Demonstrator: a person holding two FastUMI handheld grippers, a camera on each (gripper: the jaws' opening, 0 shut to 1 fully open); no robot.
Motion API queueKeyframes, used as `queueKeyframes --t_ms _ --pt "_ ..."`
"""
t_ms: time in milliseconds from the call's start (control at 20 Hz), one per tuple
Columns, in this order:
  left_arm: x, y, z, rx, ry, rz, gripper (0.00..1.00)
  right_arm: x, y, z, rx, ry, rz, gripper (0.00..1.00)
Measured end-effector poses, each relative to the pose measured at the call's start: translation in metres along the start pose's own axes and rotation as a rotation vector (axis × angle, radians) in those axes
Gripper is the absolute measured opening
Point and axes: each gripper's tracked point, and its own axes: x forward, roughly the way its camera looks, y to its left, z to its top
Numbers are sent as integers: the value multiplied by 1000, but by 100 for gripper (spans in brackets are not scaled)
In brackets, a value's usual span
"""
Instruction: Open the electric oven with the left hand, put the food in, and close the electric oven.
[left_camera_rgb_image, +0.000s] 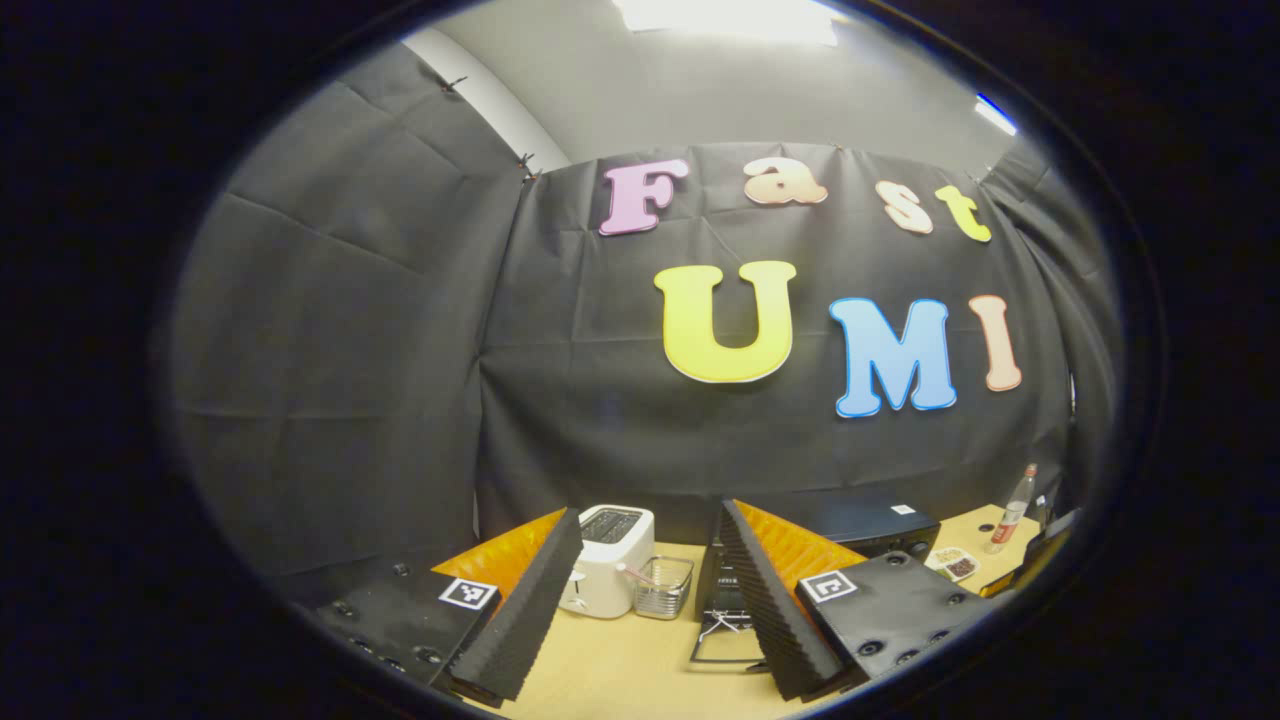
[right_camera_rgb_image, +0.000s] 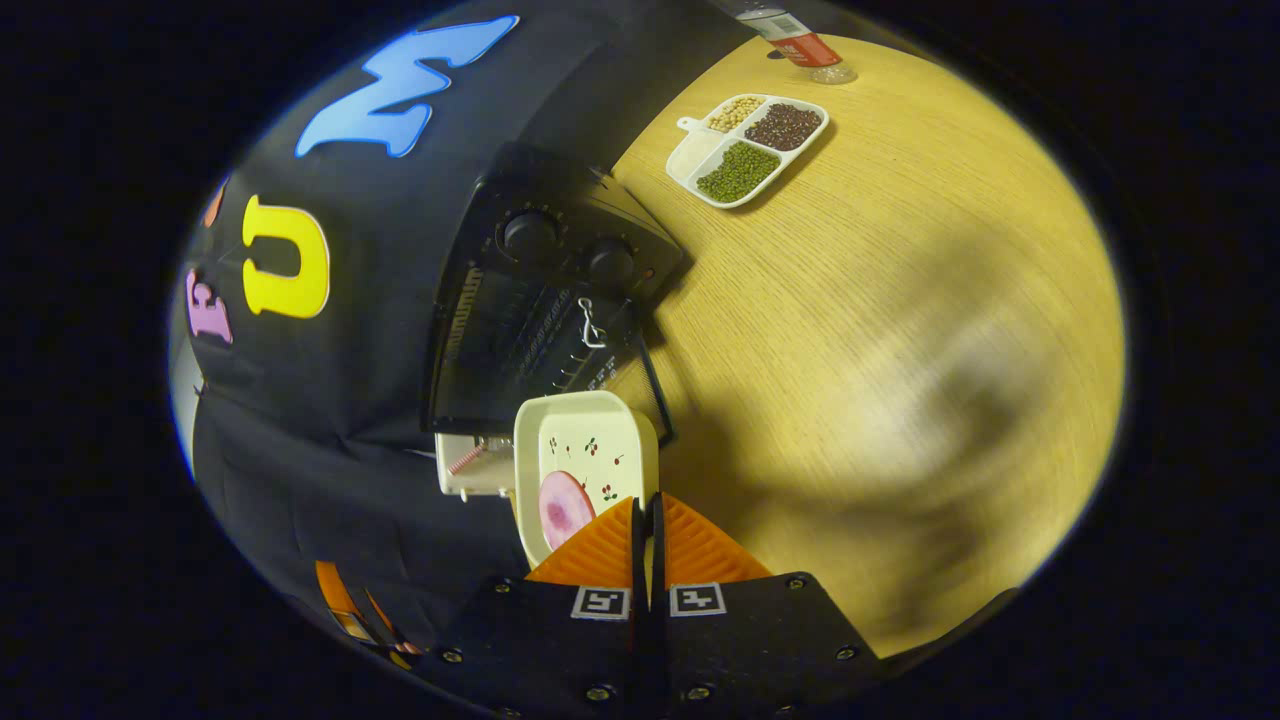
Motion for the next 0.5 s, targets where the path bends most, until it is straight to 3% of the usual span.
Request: queueKeyframes --t_ms 150,200,500 --pt "14 13 -6 -6 13 -6 94 27 33 2 132 -57 52 0" --pt "19 17 -8 -9 21 -11 100 36 41 5 158 -82 64 0" --pt "41 36 -20 -2 44 -24 100 78 64 18 254 -191 72 1"
